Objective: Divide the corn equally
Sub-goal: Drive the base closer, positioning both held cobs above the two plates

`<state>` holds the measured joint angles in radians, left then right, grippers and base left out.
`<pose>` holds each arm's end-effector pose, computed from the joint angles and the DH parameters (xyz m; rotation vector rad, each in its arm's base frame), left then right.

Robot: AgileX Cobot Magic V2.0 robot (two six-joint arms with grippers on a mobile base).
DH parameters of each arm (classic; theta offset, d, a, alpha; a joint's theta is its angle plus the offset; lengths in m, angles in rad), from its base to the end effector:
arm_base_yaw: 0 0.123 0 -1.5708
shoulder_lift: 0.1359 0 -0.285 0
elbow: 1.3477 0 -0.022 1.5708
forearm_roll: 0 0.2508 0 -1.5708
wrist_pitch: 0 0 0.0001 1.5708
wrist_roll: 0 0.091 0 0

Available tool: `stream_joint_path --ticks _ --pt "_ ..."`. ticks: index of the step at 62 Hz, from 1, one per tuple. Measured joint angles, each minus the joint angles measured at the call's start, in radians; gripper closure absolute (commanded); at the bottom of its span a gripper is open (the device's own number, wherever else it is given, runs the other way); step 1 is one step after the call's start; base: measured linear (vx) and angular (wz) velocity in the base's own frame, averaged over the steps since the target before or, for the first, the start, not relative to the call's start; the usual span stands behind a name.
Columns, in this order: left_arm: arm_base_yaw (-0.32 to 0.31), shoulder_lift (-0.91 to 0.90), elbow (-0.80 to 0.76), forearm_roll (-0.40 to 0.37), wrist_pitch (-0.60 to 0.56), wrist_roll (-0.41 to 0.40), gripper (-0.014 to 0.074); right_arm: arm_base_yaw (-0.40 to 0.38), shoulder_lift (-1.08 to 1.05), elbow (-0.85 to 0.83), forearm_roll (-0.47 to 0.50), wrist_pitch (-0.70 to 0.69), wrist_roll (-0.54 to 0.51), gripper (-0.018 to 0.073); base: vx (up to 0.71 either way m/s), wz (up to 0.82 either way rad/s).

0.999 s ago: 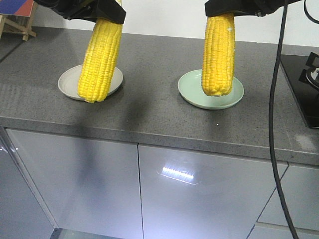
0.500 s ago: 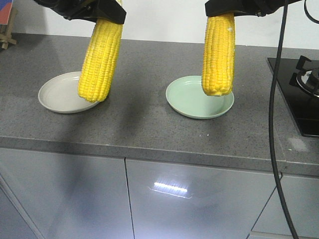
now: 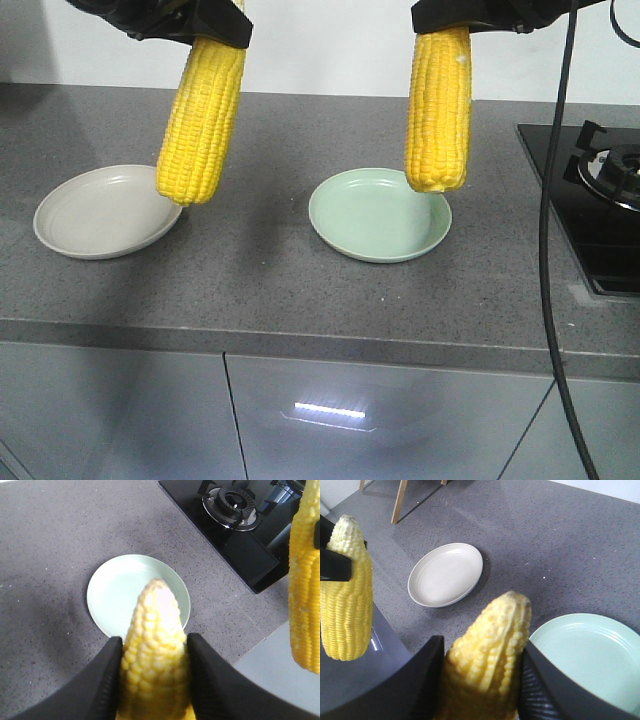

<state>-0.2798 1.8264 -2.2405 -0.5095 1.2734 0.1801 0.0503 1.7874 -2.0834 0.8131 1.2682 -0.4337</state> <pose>0.3515 -0.1452 0.4724 0.5873 2.2193 -0.6927 0.3665 0.0817 0.4594 -0.5693 2.1363 0.8408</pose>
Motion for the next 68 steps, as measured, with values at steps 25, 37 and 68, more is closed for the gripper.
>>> stream_joint_path --ticks 25,37,68 --pt "0.0 0.0 0.0 0.0 0.0 0.0 0.0603 0.0 0.0 0.0 0.0 0.0 0.0 0.0564 0.08 -0.04" --pt "0.0 0.0 0.0 0.0 0.0 0.0 0.0603 0.0 0.0 0.0 0.0 0.0 0.0 0.0564 0.09 0.02" --pt "0.0 0.0 0.0 0.0 0.0 0.0 0.0603 0.0 0.0 0.0 0.0 0.0 0.0 0.0564 0.12 0.0"
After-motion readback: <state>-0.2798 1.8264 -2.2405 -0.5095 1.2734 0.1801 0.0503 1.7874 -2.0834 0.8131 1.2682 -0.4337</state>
